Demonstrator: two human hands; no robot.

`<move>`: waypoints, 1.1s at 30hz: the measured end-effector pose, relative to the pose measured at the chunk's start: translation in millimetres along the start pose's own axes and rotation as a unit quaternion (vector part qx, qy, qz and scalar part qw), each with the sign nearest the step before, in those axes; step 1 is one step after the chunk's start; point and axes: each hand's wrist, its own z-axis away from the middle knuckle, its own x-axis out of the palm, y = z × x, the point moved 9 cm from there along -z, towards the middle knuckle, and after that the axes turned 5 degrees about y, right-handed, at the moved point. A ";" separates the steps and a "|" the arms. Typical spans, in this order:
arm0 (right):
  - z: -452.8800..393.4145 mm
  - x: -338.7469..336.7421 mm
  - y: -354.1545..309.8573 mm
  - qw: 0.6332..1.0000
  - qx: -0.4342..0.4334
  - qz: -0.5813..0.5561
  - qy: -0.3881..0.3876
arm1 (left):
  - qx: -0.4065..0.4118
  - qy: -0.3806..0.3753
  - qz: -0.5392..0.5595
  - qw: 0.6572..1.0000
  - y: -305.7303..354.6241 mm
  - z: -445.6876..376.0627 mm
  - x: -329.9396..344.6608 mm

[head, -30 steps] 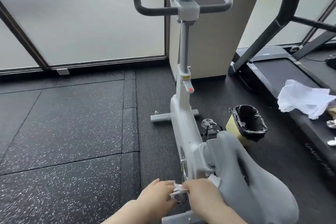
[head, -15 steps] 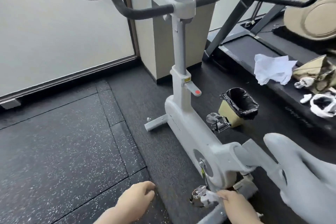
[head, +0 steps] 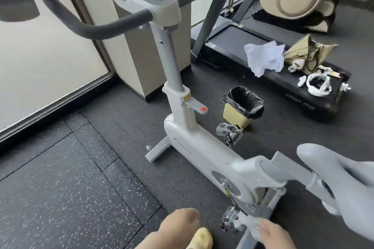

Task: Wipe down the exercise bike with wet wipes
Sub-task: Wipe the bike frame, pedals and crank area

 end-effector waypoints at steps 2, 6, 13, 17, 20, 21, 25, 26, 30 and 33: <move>-15.7 3.0 -20.9 0.999 -0.031 0.025 0.024 | 0.020 0.015 -0.010 1.000 8.2 -16.1 -22.9; -74.3 36.9 -23.0 0.990 -0.018 0.130 0.054 | 0.034 0.002 -0.037 0.999 4.8 -63.2 -65.4; -129.3 43.9 -113.3 0.996 0.019 0.012 0.090 | 0.044 -0.016 -0.051 0.998 -10.0 -154.8 -97.4; -197.8 59.1 -152.3 0.977 -0.039 0.027 0.208 | 0.088 -0.018 -0.078 0.993 -4.6 -236.1 -108.3; -267.0 102.6 -185.5 0.955 -0.157 0.109 0.227 | 0.126 0.004 -0.048 0.991 -0.9 -300.4 -112.0; -290.1 129.9 -190.5 0.952 -0.180 0.146 0.201 | 0.142 0.024 -0.034 0.989 -3.7 -320.7 -113.9; -354.1 199.0 -188.0 0.932 -0.184 0.221 0.222 | 0.184 0.079 -0.031 0.979 -29.4 -384.7 -105.8; -363.9 200.8 -196.4 0.925 -0.184 0.226 0.244 | 0.203 0.092 -0.046 0.974 -33.4 -396.6 -102.7; -392.0 193.5 -224.6 0.901 -0.214 0.257 0.278 | 0.281 0.159 -0.071 0.944 -33.0 -438.2 -101.6; -377.1 189.4 -231.5 0.839 -0.237 0.274 0.406 | 0.355 0.215 -0.049 0.909 -28.2 -457.4 -109.1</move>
